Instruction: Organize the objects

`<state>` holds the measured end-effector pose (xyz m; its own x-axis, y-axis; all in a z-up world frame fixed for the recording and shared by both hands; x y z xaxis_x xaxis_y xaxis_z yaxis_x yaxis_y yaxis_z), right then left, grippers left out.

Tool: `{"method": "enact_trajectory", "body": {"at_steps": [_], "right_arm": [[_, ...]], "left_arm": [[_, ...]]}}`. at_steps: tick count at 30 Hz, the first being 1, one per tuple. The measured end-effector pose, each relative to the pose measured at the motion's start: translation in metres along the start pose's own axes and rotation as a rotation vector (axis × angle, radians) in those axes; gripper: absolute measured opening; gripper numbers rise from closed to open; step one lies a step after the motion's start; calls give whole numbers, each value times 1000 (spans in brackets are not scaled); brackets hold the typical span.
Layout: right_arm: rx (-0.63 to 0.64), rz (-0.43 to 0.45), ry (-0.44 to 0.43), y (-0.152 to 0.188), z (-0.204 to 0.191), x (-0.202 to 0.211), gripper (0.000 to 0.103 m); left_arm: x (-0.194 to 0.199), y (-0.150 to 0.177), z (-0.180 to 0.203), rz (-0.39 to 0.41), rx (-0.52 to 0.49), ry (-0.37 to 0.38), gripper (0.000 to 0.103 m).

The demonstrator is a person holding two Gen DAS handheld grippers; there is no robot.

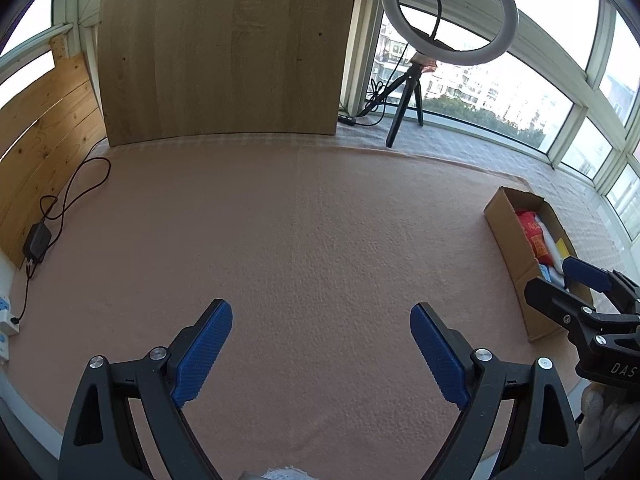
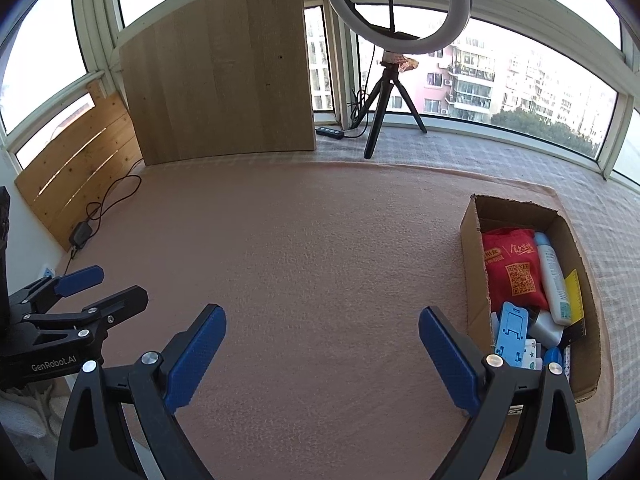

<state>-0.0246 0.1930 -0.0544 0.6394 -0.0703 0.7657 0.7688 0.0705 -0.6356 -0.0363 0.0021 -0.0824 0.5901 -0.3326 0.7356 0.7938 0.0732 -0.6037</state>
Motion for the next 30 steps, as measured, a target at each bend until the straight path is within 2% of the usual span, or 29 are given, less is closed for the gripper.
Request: {"method": "enact_trajectory", "body": {"at_steps": [30], "right_arm": [[-9, -31, -8, 0, 3, -10, 95]], "left_arm": [[-8, -6, 0, -4, 7, 18, 95]]}}
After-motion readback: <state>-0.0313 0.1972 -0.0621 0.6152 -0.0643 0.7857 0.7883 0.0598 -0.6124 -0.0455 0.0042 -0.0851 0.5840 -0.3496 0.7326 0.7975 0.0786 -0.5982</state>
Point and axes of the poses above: each gripper's, at about its wrist camera, not at the fingertips, and x roughly against the way its jaws point, z to its right, y to its underside, the point moved 6 cm from there along -x, roughly the way its jaws point, and after that the axes turned 15 degrees about y, right-handed, at the moved point
